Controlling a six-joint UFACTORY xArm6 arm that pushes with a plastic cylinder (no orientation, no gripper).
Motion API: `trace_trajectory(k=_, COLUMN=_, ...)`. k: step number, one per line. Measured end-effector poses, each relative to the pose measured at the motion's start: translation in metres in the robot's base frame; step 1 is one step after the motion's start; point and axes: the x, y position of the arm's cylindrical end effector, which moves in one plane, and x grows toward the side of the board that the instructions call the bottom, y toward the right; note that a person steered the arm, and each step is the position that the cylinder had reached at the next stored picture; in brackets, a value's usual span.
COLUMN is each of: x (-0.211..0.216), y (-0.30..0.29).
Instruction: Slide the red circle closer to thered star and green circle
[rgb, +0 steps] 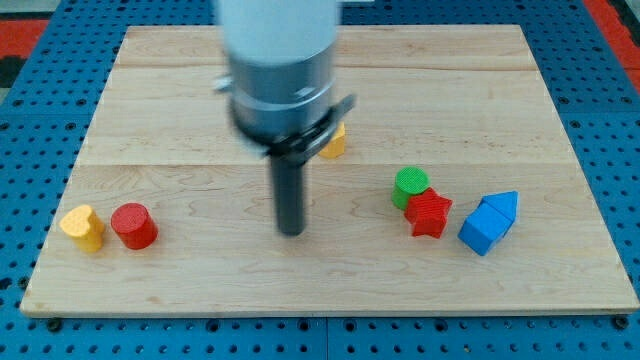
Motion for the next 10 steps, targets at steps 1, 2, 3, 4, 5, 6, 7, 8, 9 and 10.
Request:
trace_trajectory(k=1, x=0.058, y=-0.108)
trace_trajectory(k=2, x=0.053, y=-0.242)
trace_trajectory(k=3, x=0.037, y=-0.239)
trace_trajectory(k=4, x=0.006, y=-0.215)
trace_trajectory(k=5, x=-0.006, y=-0.215)
trace_trajectory(k=6, x=-0.007, y=-0.192)
trace_trajectory(k=7, x=-0.011, y=-0.154)
trace_trajectory(k=8, x=-0.018, y=-0.118)
trace_trajectory(k=9, x=-0.036, y=-0.063)
trace_trajectory(k=10, x=-0.036, y=0.009)
